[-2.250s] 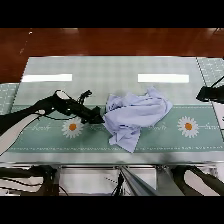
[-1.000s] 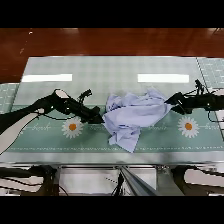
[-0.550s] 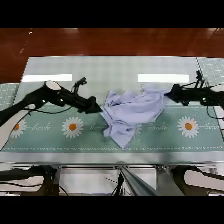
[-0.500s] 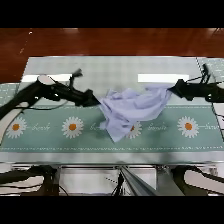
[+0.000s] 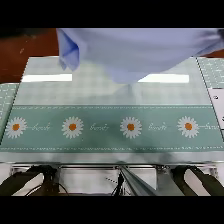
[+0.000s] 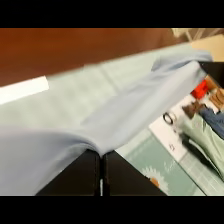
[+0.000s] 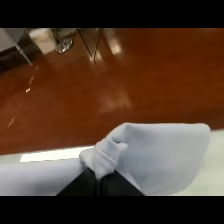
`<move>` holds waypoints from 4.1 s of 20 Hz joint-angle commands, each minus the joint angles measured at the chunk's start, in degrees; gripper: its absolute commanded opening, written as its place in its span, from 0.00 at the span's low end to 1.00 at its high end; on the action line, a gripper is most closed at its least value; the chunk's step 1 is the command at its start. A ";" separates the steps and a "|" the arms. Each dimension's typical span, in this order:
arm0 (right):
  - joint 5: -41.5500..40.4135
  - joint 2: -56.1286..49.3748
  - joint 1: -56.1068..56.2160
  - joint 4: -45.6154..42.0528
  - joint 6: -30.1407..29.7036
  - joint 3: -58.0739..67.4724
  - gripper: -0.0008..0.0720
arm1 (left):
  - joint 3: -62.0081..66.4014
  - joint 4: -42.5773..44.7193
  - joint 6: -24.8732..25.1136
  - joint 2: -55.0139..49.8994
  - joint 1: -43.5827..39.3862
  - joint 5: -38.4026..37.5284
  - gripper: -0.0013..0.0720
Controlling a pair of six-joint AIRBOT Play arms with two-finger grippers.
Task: Fold the shirts.
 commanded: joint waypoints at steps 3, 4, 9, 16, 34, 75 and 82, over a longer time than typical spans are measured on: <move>2.71 9.55 -0.11 -1.66 3.67 6.14 0.04 | 14.29 0.07 -0.24 6.27 0.87 0.22 0.05; 4.50 10.80 -0.11 -3.26 6.01 6.14 0.04 | 14.36 0.09 -0.31 7.39 0.87 -0.52 0.05; 20.17 15.45 -0.11 -17.07 14.21 6.14 0.04 | 14.36 10.95 -9.29 9.88 0.87 -16.04 0.05; 44.11 8.98 -0.02 -24.35 15.96 5.35 0.04 | 5.03 23.87 -14.23 6.62 0.79 -28.48 0.05; 16.96 -34.95 20.90 -37.97 20.87 -0.26 0.04 | -19.82 14.40 -4.68 -31.12 0.90 -12.52 0.05; -19.10 -9.60 45.86 8.22 30.60 -53.24 0.76 | -17.77 13.09 2.86 -30.99 0.83 -19.41 0.05; -27.80 -12.46 54.86 17.55 21.70 -47.78 0.04 | -17.70 10.64 4.07 -30.91 1.97 -19.19 0.05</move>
